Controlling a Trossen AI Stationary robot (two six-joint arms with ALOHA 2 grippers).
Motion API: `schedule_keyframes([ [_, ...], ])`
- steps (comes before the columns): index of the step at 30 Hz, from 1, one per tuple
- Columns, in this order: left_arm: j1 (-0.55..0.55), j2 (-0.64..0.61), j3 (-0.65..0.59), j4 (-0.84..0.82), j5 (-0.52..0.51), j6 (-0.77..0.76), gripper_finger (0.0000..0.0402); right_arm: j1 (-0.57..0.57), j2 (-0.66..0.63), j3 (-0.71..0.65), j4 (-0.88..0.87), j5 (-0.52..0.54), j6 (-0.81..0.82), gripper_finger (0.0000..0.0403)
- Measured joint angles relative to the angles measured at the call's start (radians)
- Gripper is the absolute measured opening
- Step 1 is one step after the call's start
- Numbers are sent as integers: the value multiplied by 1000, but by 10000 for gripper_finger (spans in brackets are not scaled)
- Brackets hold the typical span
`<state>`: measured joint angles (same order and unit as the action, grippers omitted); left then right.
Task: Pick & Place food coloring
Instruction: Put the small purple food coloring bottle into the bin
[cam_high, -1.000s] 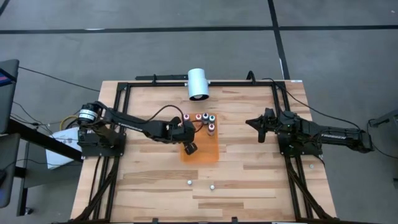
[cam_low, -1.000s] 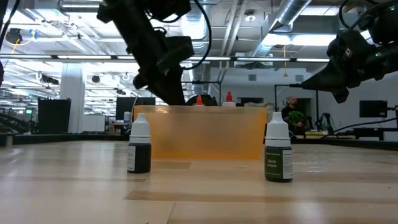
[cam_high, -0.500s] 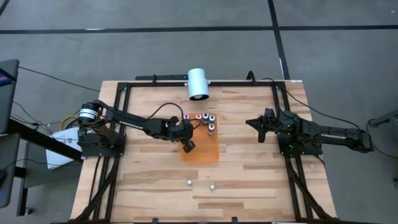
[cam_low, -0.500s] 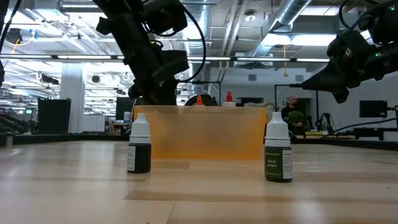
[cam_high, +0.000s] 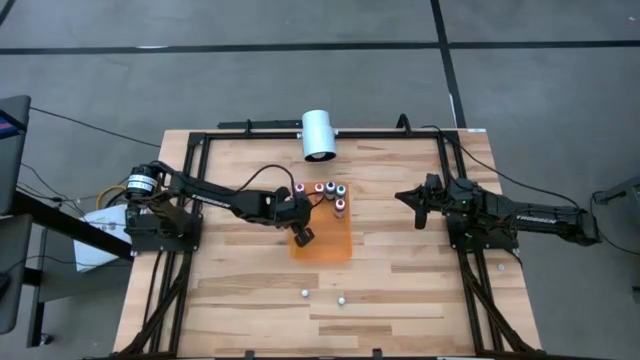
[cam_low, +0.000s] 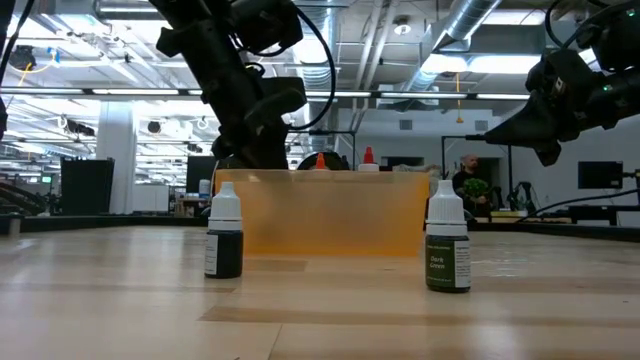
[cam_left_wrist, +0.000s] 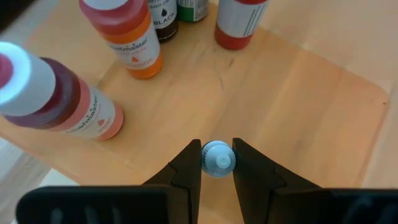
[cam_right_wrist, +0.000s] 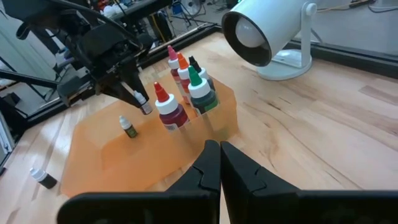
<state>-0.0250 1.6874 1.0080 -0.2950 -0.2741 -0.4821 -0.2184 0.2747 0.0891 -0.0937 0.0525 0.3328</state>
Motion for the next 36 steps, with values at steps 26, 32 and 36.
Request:
schedule_keyframes([
  [26, 22, 82, 47, -23, 30, -5, 65, 0, 0, 0, -4, -1, 27, 1],
  [32, 27, 82, 48, -55, 36, -9, 65, 0, 0, 0, -6, -1, 26, 1],
  [36, 27, 82, 48, -54, 35, -9, 65, 0, 0, 0, -7, -1, 26, 1],
])
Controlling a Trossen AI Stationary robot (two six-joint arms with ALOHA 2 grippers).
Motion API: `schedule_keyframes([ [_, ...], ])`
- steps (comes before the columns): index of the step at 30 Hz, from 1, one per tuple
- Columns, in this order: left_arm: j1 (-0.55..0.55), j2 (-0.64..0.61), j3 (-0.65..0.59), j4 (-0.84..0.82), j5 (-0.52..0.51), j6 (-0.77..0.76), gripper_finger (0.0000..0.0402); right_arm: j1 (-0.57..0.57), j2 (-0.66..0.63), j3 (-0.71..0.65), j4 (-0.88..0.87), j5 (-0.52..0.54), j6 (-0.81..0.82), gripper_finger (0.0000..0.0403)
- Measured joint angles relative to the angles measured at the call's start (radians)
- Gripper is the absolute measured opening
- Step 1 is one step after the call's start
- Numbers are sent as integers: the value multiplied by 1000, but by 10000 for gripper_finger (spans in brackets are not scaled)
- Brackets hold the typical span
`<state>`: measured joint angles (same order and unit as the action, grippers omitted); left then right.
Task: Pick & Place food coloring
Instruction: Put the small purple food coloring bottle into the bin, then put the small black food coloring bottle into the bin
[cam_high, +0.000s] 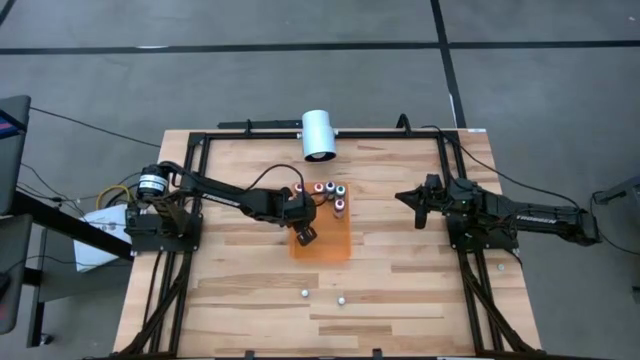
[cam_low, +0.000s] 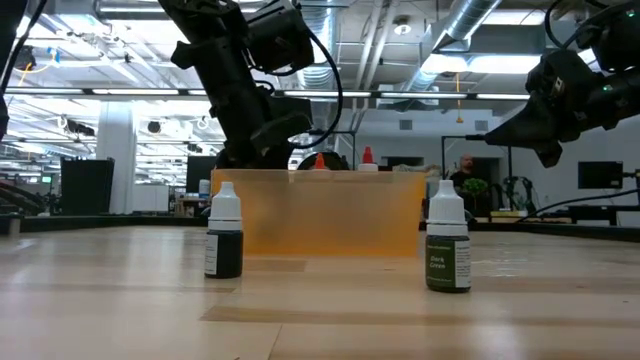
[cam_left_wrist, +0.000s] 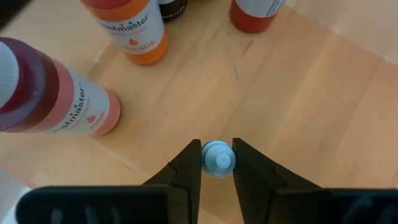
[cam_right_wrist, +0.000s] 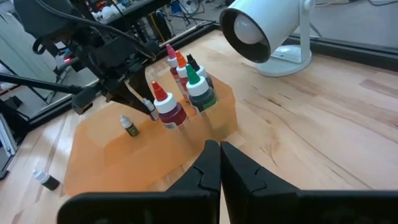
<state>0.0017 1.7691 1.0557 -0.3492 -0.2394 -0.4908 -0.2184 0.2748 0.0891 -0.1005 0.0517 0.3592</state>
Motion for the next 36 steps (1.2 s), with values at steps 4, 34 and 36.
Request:
schedule_keyframes([
  [4, 3, 0, 0, 0, 7, 2, 65, 0, 0, 0, 0, 0, 0, 1],
  [34, 28, -21, 232, -275, 35, 38, 128, 0, 0, 0, -1, 0, 101, 1],
  [36, 21, -26, 307, -391, 45, 38, 128, 0, 0, 0, -4, 0, 153, 1],
])
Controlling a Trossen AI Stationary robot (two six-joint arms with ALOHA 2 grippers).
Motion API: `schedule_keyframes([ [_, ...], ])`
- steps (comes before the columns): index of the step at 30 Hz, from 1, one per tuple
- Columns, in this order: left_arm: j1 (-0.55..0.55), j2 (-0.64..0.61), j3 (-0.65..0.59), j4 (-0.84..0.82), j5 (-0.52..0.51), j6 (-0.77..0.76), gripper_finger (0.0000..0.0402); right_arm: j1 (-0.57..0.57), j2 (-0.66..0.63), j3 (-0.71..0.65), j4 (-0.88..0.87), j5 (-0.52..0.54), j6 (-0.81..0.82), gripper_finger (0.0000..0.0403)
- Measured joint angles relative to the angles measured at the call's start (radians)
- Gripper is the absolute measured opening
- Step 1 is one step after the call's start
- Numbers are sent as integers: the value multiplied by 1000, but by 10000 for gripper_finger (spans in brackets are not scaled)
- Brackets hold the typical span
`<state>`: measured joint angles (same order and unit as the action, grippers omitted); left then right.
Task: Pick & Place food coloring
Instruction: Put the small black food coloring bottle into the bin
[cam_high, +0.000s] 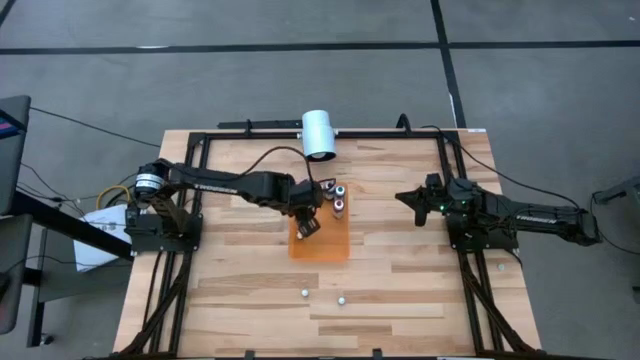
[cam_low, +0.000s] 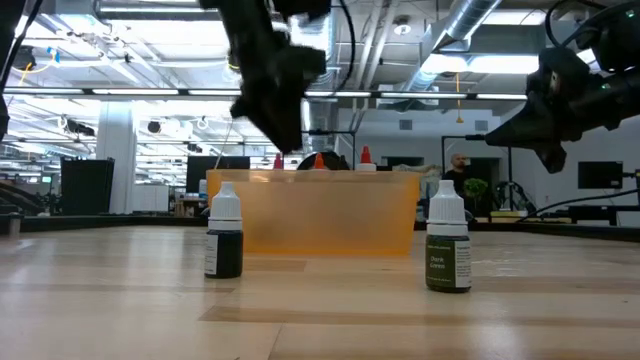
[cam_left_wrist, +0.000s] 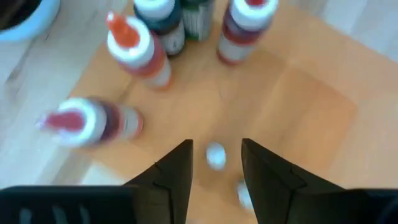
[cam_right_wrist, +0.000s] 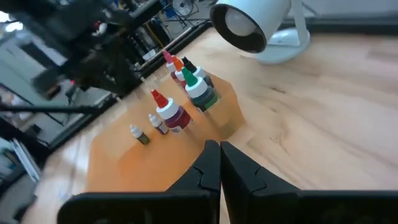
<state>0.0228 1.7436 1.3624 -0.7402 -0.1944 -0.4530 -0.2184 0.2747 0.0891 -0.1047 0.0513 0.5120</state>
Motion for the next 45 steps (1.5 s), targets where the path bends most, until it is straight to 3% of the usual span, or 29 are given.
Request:
schedule_keyframes([
  [4, -44, -3, 124, -201, 61, -64, 128, 0, 0, 0, -6, 0, 98, 1],
  [10, -164, -3, 201, -351, 147, -323, 128, 0, 0, 0, -7, 0, 161, 1],
  [15, -287, -2, 207, -326, 181, -611, 128, 0, 0, 0, -7, 0, 161, 1],
  [21, -413, 6, 207, -276, 79, -882, 128, 0, 0, 0, -40, 0, 21, 1],
  [27, -478, 37, 205, -255, 18, -952, 128, 7, 0, 0, -98, 1, -59, 1],
  [34, -509, 99, 206, -168, 5, -951, 128, 68, 0, 0, -80, 0, -278, 1],
  [40, -534, 189, 205, -69, 13, -1011, 128, 118, 1, 0, -78, 0, -279, 1],
  [45, -539, 238, 205, -7, -55, -1118, 128, 137, 1, 0, -83, 0, -285, 1],
])
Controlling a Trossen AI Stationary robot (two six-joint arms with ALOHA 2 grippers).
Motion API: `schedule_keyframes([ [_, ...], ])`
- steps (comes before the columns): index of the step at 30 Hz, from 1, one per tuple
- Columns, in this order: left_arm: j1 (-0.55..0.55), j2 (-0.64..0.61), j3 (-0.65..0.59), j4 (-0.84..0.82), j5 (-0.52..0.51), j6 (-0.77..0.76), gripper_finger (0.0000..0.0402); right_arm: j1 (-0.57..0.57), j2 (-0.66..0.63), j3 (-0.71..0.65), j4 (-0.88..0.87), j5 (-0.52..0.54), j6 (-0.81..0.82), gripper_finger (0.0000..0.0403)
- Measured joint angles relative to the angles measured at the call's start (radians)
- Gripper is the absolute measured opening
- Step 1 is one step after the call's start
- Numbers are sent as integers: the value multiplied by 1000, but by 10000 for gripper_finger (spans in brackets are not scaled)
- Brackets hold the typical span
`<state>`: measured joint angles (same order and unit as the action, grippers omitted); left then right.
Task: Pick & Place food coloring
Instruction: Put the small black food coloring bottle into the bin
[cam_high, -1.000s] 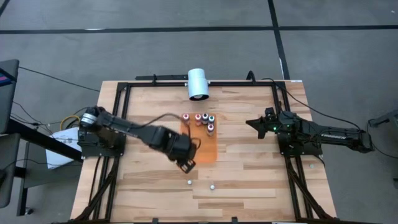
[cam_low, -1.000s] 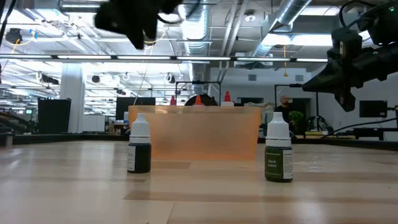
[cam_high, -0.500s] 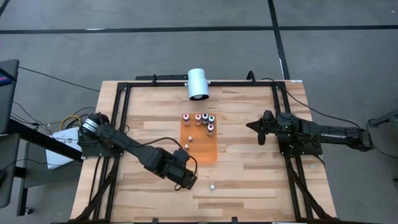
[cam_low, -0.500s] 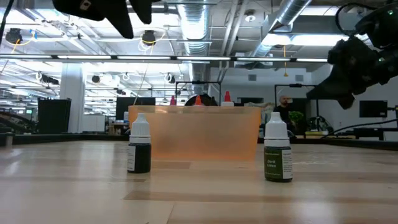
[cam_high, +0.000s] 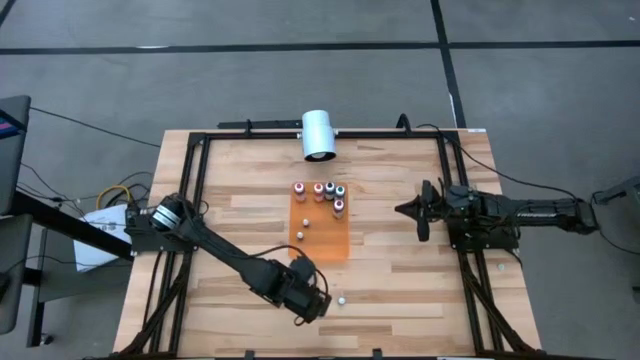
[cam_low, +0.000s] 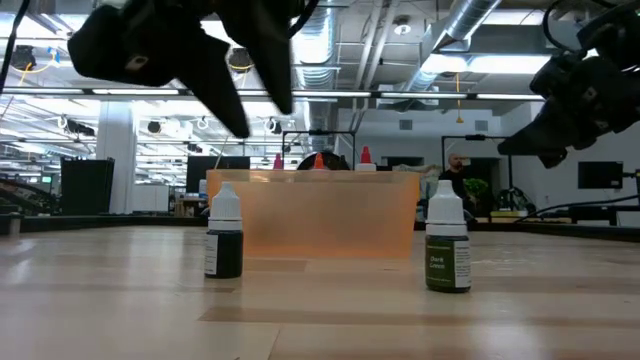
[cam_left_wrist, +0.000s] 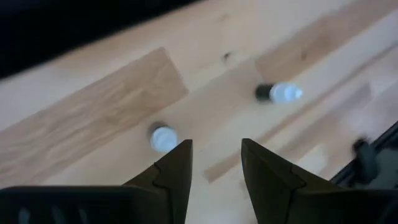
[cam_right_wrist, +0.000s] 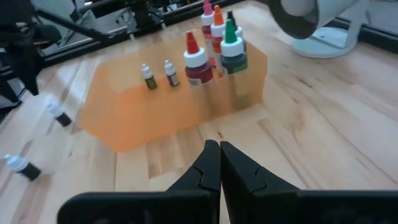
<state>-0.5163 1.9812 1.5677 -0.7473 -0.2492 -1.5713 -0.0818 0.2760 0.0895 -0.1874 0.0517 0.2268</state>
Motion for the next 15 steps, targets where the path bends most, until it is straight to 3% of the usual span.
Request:
schedule_keyframes([
  [8, 5, 1, 0, -40, -44, -109, 128, 28, 0, 0, -35, -2, -2, 1],
  [15, 3, 24, 0, -28, 40, -203, 128, 32, 0, 0, -46, -3, -47, 1],
])
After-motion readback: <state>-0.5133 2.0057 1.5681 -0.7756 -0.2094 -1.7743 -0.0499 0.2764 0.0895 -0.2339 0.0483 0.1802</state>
